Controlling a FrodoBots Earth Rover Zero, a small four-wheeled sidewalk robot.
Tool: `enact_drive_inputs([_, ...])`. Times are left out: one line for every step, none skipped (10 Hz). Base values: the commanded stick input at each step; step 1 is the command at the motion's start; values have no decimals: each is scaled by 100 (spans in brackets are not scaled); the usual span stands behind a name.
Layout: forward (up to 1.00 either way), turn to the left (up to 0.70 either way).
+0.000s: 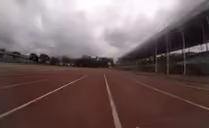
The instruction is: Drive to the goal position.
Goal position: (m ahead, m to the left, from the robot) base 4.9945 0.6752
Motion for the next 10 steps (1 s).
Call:
enact_drive_inputs([70,0])
enact_drive_inputs([70,0])
enact_drive_inputs([70,0])
enact_drive_inputs([70,0])
enact_drive_inputs([70,0])
enact_drive_inputs([70,0])
enact_drive_inputs([70,0])
enact_drive_inputs([70,0])
enact_drive_inputs([70,0])
enact_drive_inputs([70,0])
